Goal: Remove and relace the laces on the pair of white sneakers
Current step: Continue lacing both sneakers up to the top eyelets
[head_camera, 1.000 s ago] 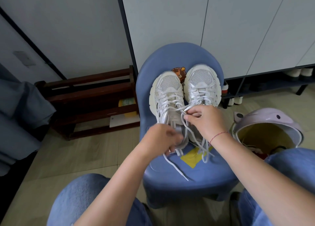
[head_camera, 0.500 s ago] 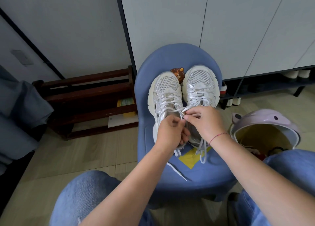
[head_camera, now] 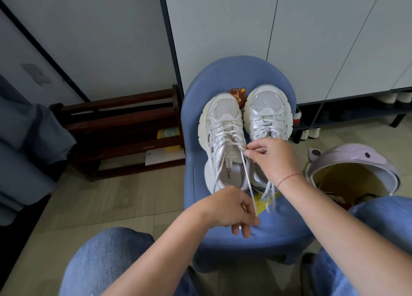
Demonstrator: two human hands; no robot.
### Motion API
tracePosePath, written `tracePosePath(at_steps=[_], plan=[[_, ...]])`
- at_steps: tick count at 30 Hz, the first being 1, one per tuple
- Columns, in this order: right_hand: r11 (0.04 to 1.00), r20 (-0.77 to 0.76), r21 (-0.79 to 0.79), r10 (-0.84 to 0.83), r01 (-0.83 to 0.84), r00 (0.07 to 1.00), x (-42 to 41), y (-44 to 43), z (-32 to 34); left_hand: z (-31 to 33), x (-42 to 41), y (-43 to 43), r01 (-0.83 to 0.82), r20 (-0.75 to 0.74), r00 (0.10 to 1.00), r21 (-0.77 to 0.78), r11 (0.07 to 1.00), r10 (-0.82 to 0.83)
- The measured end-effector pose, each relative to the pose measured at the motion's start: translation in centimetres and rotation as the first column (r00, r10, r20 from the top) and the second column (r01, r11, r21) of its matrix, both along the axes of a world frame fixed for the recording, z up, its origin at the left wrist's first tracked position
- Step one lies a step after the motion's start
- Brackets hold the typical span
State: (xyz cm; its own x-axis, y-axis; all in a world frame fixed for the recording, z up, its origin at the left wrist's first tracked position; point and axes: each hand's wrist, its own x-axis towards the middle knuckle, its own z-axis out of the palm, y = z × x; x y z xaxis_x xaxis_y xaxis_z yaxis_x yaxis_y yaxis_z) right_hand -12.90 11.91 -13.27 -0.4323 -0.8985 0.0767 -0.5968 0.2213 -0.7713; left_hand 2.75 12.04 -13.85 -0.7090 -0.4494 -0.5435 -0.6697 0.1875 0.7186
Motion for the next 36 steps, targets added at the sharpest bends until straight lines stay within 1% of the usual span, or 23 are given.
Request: tracePosePath(at_steps=[3, 5, 6, 7, 9, 11, 12, 13, 16, 20, 24, 27, 30, 33, 36], plan=[[1.0, -0.007, 0.0, 0.009, -0.009, 1.0, 0.0, 0.1, 0.0, 0.5, 0.1, -0.1, -0.064, -0.056, 0.996, -0.02, 0.998, 0.063], [0.999, -0.019, 0.013, 0.036, -0.036, 0.999, -0.1, -0.1, 0.3, 1.6, 0.5, -1.0, -0.182, -0.135, 0.976, -0.06, 0.981, 0.173], [0.999, -0.025, 0.014, 0.053, -0.052, 0.998, -0.1, -0.3, 0.7, 2.4, 0.7, -1.8, -0.277, -0.198, 0.946, -0.086, 0.957, 0.256], [0.998, -0.029, 0.001, 0.067, -0.067, 0.997, -0.3, -0.7, 1.2, 3.1, 1.0, -2.8, -0.382, -0.271, 0.9, -0.114, 0.917, 0.341], [0.995, -0.059, -0.043, 0.092, -0.095, 0.994, -0.8, -1.6, 2.4, 3.9, 1.4, -5.2, -0.573, -0.41, 0.78, -0.164, 0.803, 0.473], [0.988, -0.115, -0.086, 0.12, -0.13, 0.986, -1.3, -2.9, 3.7, 3.9, 1.1, -7.6, -0.702, -0.516, 0.667, -0.192, 0.686, 0.538], [0.983, -0.135, -0.097, 0.14, -0.154, 0.981, -1.6, -3.5, 4.2, 3.8, 0.9, -8.7, -0.727, -0.541, 0.645, -0.218, 0.651, 0.54], [0.979, -0.149, -0.097, 0.166, -0.182, 0.975, -1.7, -4.2, 4.4, 3.5, 0.6, -9.5, -0.726, -0.548, 0.653, -0.254, 0.639, 0.524], [0.964, -0.208, -0.055, 0.244, -0.261, 0.947, -2.0, -5.8, 3.9, 2.6, -0.5, -11.1, -0.668, -0.524, 0.717, -0.326, 0.669, 0.46], [0.96, -0.229, -0.074, 0.248, -0.271, 0.941, -2.2, -6.8, 2.5, 1.7, -1.7, -11.7, -0.632, -0.526, 0.751, -0.401, 0.663, 0.398], [0.956, -0.269, -0.089, 0.246, -0.279, 0.931, -1.8, -7.4, 1.8, 1.7, -1.9, -11.7, -0.568, -0.456, 0.82, -0.565, 0.598, 0.347], [0.958, -0.33, -0.063, 0.245, -0.281, 0.912, -1.3, -7.7, 1.6, 1.7, -2.2, -11.3, -0.544, -0.429, 0.839, -0.633, 0.55, 0.335], [0.958, -0.367, -0.03, 0.255, -0.286, 0.895, -1.3, -7.8, 1.7, 1.2, -2.0, -11.1, -0.596, -0.462, 0.803, -0.609, 0.524, 0.377], [0.956, -0.34, -0.01, 0.273, -0.293, 0.9, -1.6, -7.7, 1.9, 0.8, -1.0, -11.2, -0.685, -0.521, 0.727, -0.493, 0.537, 0.448], [0.954, -0.308, -0.017, 0.28, -0.299, 0.909, -1.8, -7.6, 2.0, 0.7, -0.5, -11.2, -0.757, -0.547, 0.644, -0.358, 0.546, 0.535]])
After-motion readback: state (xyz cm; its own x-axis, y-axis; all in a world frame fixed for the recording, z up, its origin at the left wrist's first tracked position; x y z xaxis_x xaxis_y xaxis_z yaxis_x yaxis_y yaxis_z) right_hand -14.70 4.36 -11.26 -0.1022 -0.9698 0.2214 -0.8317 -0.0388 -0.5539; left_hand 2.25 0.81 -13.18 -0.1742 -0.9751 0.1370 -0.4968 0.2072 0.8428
